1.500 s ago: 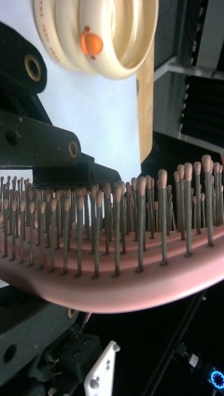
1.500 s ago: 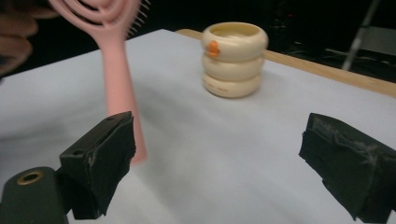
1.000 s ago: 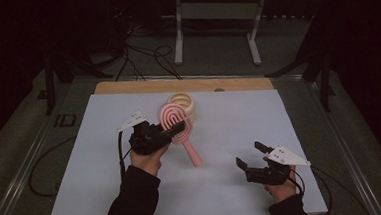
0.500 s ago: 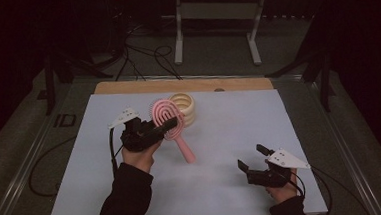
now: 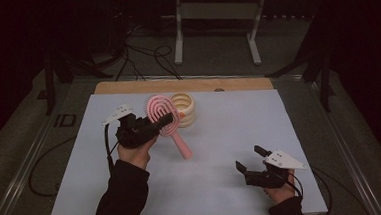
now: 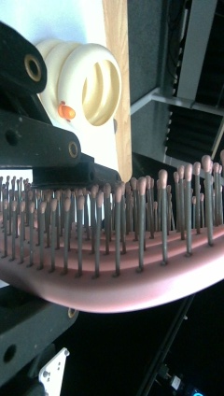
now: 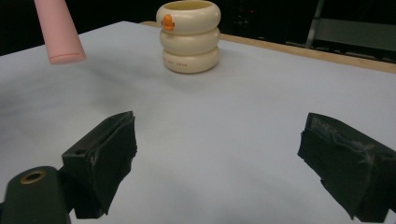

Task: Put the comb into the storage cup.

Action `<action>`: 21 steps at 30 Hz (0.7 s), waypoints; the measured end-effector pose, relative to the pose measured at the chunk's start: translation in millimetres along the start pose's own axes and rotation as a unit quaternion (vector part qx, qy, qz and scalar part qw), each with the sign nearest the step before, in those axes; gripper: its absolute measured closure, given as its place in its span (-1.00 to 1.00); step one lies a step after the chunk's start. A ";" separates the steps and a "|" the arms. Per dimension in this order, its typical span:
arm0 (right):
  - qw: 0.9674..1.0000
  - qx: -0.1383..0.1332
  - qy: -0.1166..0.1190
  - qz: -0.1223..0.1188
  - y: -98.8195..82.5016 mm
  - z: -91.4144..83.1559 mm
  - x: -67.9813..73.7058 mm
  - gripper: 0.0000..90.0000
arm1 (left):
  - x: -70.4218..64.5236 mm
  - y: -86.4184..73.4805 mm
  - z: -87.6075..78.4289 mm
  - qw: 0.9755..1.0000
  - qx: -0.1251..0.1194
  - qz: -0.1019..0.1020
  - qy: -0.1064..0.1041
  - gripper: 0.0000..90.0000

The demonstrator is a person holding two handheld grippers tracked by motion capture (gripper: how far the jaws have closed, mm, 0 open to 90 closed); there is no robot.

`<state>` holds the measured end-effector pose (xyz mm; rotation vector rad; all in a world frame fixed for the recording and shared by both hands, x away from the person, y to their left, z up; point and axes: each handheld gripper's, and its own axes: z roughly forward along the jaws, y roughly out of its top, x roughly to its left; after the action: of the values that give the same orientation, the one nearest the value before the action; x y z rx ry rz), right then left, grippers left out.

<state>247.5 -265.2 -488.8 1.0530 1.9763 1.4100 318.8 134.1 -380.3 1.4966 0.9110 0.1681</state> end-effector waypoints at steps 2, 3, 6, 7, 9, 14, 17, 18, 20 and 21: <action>1.000 0.003 0.002 -0.002 -0.6 1.3 1.3 -0.77 | 0.7 0.6 -0.4 1.000 -0.001 -0.002 0.000 0.44; 1.000 0.003 0.002 -0.003 -0.6 1.6 1.6 -0.77 | 1.2 1.1 -0.8 1.000 -0.002 -0.002 0.000 0.44; 1.000 0.003 0.003 -0.002 -0.6 1.8 2.1 -0.77 | 2.2 2.7 -2.0 1.000 -0.003 -0.002 0.001 0.44; 1.000 0.003 0.003 -0.002 -0.6 1.8 2.1 -0.77 | 2.2 2.7 -2.0 1.000 -0.003 -0.002 0.001 0.44; 1.000 0.002 0.003 -0.002 -0.6 1.8 2.0 -0.77 | 2.7 3.8 -2.9 1.000 -0.004 -0.002 0.002 0.44; 1.000 0.003 0.002 -0.002 -0.9 1.8 1.3 -0.77 | 6.0 5.7 -4.4 1.000 -0.006 -0.005 0.001 0.44; 1.000 0.005 0.003 -0.002 -1.1 2.0 1.5 -0.76 | 7.2 6.0 -4.5 1.000 -0.006 -0.006 0.000 0.44; 1.000 0.005 0.003 -0.002 -1.2 2.3 1.6 -0.77 | 7.6 6.1 -4.6 1.000 -0.006 -0.007 0.000 0.44; 1.000 0.005 0.003 -0.002 -1.2 2.2 1.6 -0.77 | 8.2 6.3 -4.7 1.000 -0.006 -0.007 -0.001 0.44; 1.000 0.005 0.003 -0.001 -1.2 2.1 1.6 -0.77 | 9.2 6.7 -4.9 1.000 -0.006 -0.008 -0.001 0.44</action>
<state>247.8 -262.9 -490.6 1.0509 1.9895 1.4057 324.9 144.4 -377.1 1.4781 0.9187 0.1615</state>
